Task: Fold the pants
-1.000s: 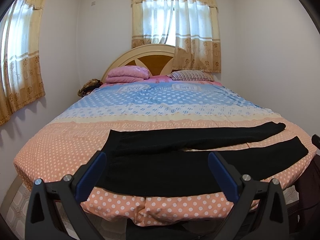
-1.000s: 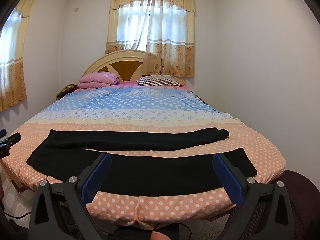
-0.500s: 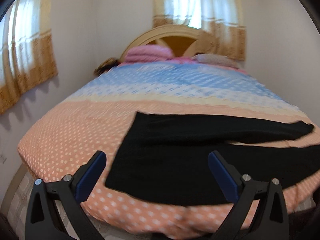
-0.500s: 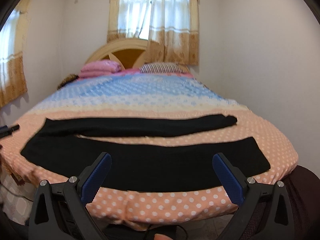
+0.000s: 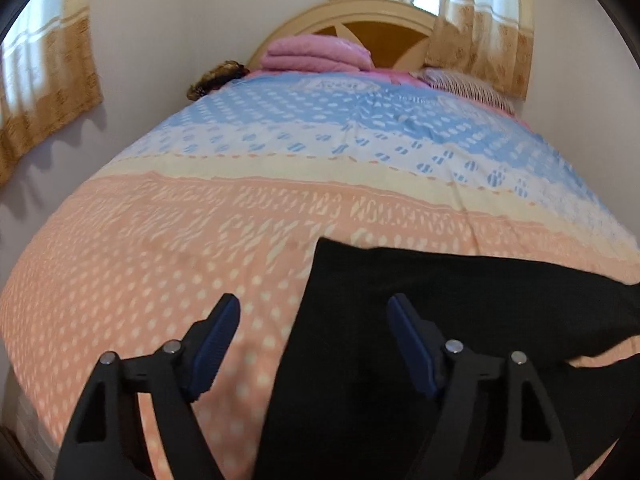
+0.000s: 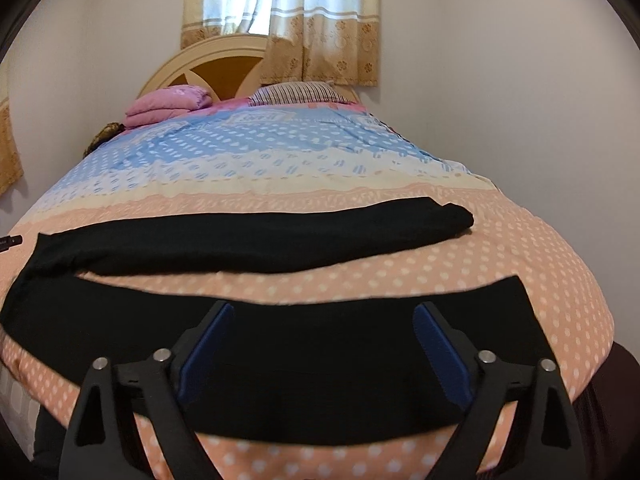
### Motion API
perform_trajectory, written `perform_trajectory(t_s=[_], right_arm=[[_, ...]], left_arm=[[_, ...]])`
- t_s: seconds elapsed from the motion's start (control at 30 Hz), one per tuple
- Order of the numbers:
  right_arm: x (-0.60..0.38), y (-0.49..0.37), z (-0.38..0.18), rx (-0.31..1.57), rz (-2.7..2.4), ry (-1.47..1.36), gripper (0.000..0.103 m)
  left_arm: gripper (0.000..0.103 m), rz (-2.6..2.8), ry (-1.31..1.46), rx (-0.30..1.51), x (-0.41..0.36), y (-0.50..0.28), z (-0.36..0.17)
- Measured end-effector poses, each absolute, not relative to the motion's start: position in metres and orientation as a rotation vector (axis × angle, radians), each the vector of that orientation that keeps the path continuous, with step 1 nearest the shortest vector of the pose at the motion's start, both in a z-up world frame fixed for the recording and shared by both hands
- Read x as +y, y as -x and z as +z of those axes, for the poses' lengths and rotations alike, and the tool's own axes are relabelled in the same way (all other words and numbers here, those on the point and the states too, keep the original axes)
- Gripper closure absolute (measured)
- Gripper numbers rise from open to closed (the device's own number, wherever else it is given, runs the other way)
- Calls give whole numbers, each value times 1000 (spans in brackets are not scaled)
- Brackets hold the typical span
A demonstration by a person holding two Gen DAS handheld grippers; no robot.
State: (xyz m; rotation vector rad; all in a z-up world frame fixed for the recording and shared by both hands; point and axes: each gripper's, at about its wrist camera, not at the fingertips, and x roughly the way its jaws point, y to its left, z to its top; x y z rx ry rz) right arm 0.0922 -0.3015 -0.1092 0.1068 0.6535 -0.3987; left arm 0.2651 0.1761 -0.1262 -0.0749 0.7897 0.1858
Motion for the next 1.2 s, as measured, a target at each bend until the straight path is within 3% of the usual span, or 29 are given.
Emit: perform_trajectory(t_s=[0.13,0.27,0.4,0.53,0.73,1.0,1.2], right_arm=[[-315,-108,-109,671,-416,-97,14],[-321,-122,-115,694,-405,-70,14],[-336,-133,-118,725,-400,-69,28],[-365,-141,-115,729,-414,-113,31],[-416,-154,-112,730,-475,-208,40],[-462,-176,-117,760,-550,-268,47],[-501,-199,-122,796,-624,-249,47]], left_arm=[[25,163,50,833,183,-298,-141],[38,129,59,890,188,-327,-154],[49,101,81,939,190,-343,-167],[61,67,100,954,192,-350,-177],[65,36,132,941,198,-347,-175],[87,-8,167,913,200,-347,-172],[88,-14,179,911,201,-350,-176]])
